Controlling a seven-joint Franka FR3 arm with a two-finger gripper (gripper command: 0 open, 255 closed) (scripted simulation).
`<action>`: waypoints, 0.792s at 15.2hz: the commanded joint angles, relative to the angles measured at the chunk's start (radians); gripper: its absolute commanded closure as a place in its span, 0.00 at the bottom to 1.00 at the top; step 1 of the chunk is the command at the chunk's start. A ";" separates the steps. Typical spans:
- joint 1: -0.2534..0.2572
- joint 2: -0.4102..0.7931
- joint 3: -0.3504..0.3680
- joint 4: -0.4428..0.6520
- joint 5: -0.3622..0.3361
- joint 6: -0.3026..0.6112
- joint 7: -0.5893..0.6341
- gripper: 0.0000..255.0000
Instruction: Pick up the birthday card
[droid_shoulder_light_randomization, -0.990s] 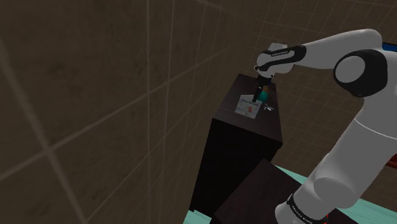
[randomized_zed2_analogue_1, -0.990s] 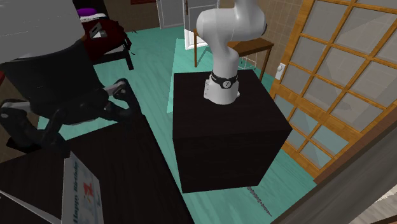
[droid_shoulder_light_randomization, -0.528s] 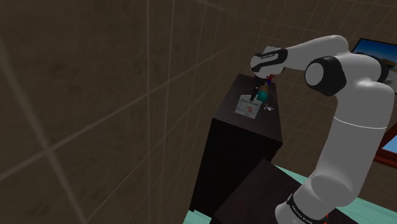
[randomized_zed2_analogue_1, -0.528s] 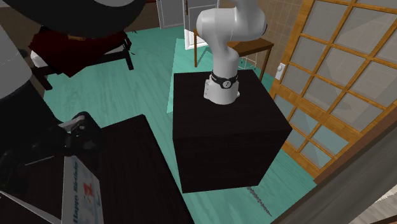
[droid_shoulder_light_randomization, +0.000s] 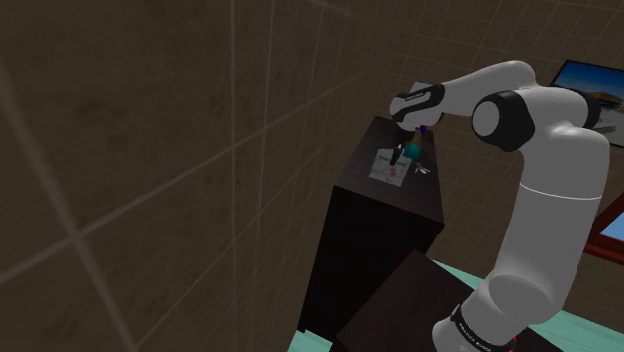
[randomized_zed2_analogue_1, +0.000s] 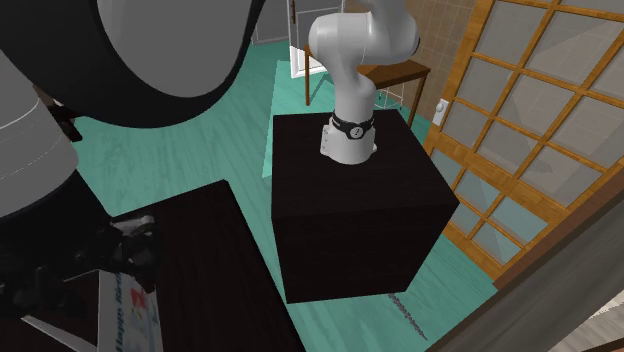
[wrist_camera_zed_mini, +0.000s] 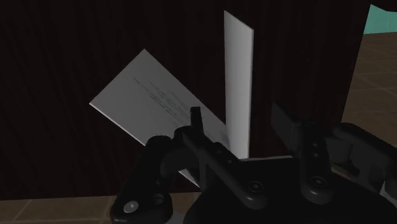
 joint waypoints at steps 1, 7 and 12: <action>0.000 0.002 0.000 0.000 0.001 0.002 0.000 1.00; 0.000 0.001 0.000 -0.001 0.001 0.002 0.000 1.00; 0.004 -0.018 -0.005 0.016 -0.012 -0.031 0.007 1.00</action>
